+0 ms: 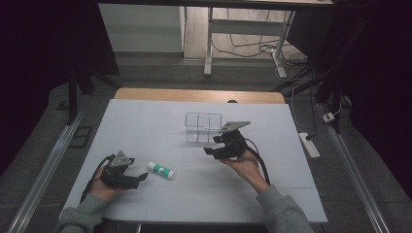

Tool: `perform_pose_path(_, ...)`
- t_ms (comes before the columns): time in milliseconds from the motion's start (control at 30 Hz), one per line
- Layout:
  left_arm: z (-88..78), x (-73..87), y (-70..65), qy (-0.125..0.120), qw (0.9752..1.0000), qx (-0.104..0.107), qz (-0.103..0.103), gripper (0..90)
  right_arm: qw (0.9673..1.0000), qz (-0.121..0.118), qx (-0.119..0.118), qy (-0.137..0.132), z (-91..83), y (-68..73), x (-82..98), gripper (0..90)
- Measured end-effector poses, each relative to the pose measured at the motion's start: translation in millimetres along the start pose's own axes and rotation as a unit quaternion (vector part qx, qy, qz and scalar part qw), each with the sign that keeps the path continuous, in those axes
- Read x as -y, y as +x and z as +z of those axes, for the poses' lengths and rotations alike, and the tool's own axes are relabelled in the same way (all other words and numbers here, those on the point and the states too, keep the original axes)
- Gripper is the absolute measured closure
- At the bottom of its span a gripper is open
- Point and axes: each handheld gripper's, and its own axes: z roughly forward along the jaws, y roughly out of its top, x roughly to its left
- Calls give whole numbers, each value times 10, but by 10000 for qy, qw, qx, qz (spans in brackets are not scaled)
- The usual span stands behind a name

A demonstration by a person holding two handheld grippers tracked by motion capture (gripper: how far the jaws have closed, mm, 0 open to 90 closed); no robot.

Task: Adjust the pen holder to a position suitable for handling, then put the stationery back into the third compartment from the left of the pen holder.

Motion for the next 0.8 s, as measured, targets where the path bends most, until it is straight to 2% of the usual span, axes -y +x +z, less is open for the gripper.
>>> perform_pose_path(267,0,0,-1,0,10000,5,9,194,9999,-32,-92,47,33,63,-21,361)
perform_pose_path(667,-3,0,1,-8,10000,2,23,194,9992,-154,-289,226,160,235,-46,358)
perform_pose_path(800,2,-1,1,3,10000,5,23,194,9990,-174,-358,208,189,275,-50,358)
